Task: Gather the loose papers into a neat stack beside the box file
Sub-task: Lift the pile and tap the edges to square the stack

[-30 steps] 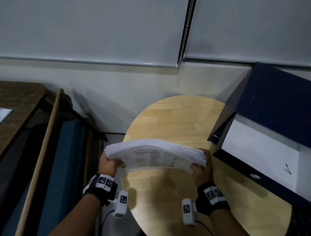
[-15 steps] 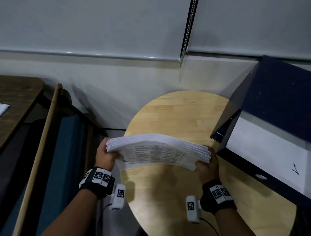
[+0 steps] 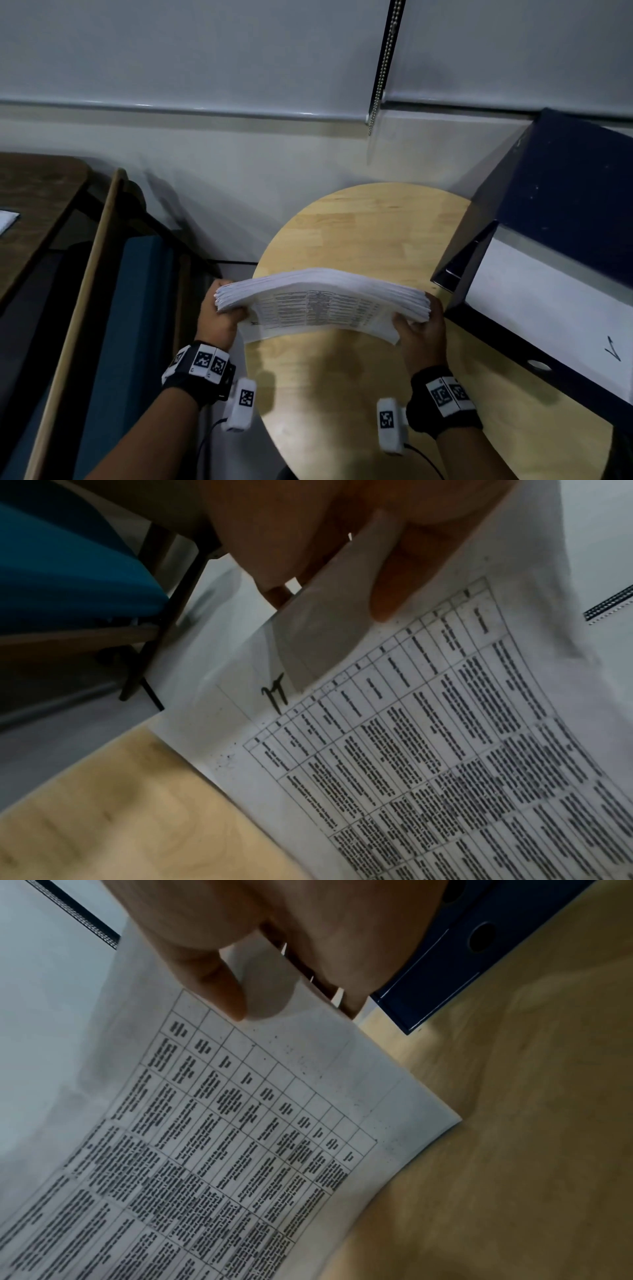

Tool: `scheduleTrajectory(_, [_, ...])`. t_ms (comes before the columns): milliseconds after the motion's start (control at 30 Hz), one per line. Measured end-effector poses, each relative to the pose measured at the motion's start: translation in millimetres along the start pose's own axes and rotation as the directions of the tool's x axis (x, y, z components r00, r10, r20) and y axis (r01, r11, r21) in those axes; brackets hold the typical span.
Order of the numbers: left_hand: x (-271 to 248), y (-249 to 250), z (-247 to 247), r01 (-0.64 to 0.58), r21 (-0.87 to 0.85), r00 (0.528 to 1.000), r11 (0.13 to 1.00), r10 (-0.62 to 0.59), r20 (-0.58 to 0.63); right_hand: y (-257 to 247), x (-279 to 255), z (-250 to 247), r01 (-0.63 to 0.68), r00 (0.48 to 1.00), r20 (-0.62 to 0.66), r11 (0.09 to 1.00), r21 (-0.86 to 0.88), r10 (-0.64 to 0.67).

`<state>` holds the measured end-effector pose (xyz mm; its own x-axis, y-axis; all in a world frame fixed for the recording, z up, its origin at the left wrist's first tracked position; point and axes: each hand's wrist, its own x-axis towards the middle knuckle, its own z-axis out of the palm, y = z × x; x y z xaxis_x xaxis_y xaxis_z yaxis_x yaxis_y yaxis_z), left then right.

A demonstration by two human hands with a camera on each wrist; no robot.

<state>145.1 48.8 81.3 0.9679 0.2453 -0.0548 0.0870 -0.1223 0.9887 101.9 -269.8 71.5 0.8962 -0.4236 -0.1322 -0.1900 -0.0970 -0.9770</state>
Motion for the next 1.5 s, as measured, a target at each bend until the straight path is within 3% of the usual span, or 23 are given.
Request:
scheduleTrajectory(200, [-3,4,14,-0.001,0.024,1.0,1.0,0.001,-0.005,-4,-13,12,0.016,1.0,-0.022,1.0,-0.01,-0.017])
scheduleTrajectory(400, [-6,17,15,-0.058,-0.07,0.996,0.996,0.053,-0.066,-17,-10,17,0.046,0.998,-0.047,0.999,-0.017,-0.047])
scheduleTrajectory(567, [-17,13,11,-0.028,-0.176,0.997,0.984,0.015,-0.075,-22,-13,17,0.024,1.0,-0.012,0.999,0.036,-0.024])
scheduleTrajectory(700, [-11,23,16,-0.013,-0.189,0.985,0.982,-0.019,-0.169,-32,-10,25,0.021,0.995,-0.1,0.988,0.156,-0.006])
scheduleTrajectory(833, [-8,29,21,0.058,-0.14,0.96,0.988,-0.093,-0.263,-45,-2,34,0.002,0.977,-0.212,0.994,0.106,0.021])
scheduleTrajectory(1067, [-4,29,20,0.076,-0.134,0.958,0.988,-0.11,-0.264,-43,8,31,-0.046,0.968,-0.244,0.997,0.068,0.062])
scheduleTrajectory(1200, [-3,31,20,0.031,-0.171,0.968,0.985,-0.073,-0.242,-44,7,31,-0.001,0.978,-0.21,0.999,0.041,0.01])
scheduleTrajectory(1333, [-6,25,13,-0.029,-0.248,0.994,0.968,0.002,-0.107,-46,8,32,-0.02,0.978,-0.208,0.997,0.072,0.034])
scheduleTrajectory(1400, [-7,17,5,-0.008,-0.159,1.0,0.987,0.008,0.0,-47,9,32,-0.027,0.977,-0.211,0.998,0.061,0.039])
scheduleTrajectory(1500, [-5,22,1,0.039,0.179,0.999,0.983,-0.032,-0.044,-48,6,31,-0.032,0.987,-0.153,0.998,0.045,0.039])
